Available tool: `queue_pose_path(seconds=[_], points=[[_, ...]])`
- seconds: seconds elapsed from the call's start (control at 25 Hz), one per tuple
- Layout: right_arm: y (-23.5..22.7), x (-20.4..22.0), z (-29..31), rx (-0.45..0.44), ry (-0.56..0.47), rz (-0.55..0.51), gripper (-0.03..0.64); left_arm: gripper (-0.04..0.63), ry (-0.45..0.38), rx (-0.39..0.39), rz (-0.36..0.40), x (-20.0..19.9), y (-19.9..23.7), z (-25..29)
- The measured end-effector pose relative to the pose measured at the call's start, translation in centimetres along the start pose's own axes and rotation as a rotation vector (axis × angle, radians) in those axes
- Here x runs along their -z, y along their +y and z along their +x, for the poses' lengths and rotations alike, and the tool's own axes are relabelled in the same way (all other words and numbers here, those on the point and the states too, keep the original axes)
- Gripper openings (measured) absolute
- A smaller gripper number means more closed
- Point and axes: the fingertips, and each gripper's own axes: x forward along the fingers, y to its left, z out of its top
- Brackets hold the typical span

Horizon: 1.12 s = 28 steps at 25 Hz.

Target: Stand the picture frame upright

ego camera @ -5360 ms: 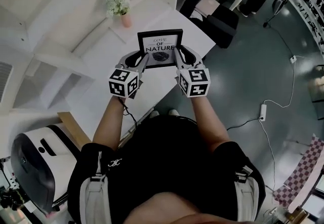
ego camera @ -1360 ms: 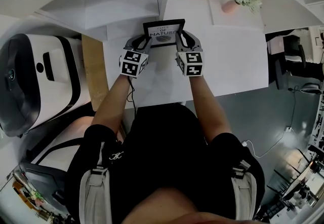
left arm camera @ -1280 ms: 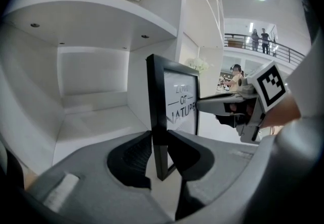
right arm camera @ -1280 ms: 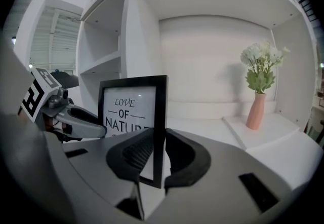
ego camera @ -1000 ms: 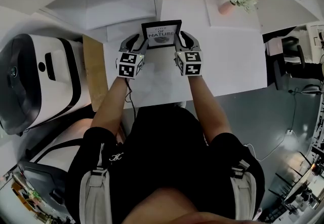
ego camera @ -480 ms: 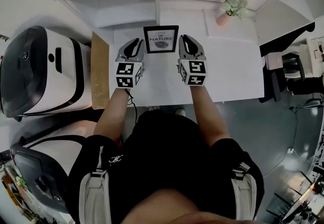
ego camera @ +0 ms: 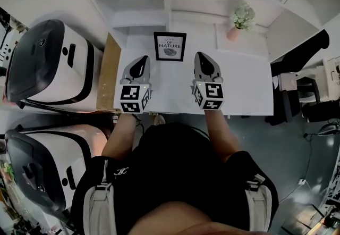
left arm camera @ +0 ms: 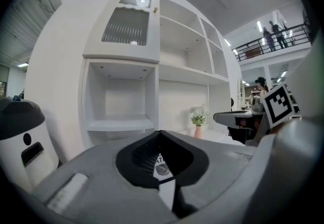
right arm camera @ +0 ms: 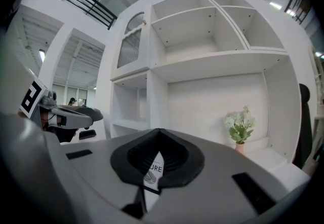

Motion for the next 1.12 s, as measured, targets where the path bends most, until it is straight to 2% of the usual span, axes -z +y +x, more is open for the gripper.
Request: queue_pose_path(seconds=[0.16,0.36,0.76,1.12], points=[[0.0,-1.1,-1.6,-0.008,-0.021,-0.007,0.000,0.017,0.003,-0.030,-0.043,-0.6,-0.2,-2.2],[-0.1,-1.8,-2.2,-0.016,-0.039,-0.016,0.000,0.017,0.002,-0.065,-0.025,-1.1,-0.2,-3.4],[0.3,-1.7,-2.3,-0.024,-0.033,0.005,0.000,0.017,-0.038,-0.052,-0.007,-2.4,-1.1,-3.8],[0.3,-1.5,-1.8,-0.011,-0.028,0.020,0.000,0.017,-0.035,-0.054,-0.017,-2.4,-0.6,-3.5]])
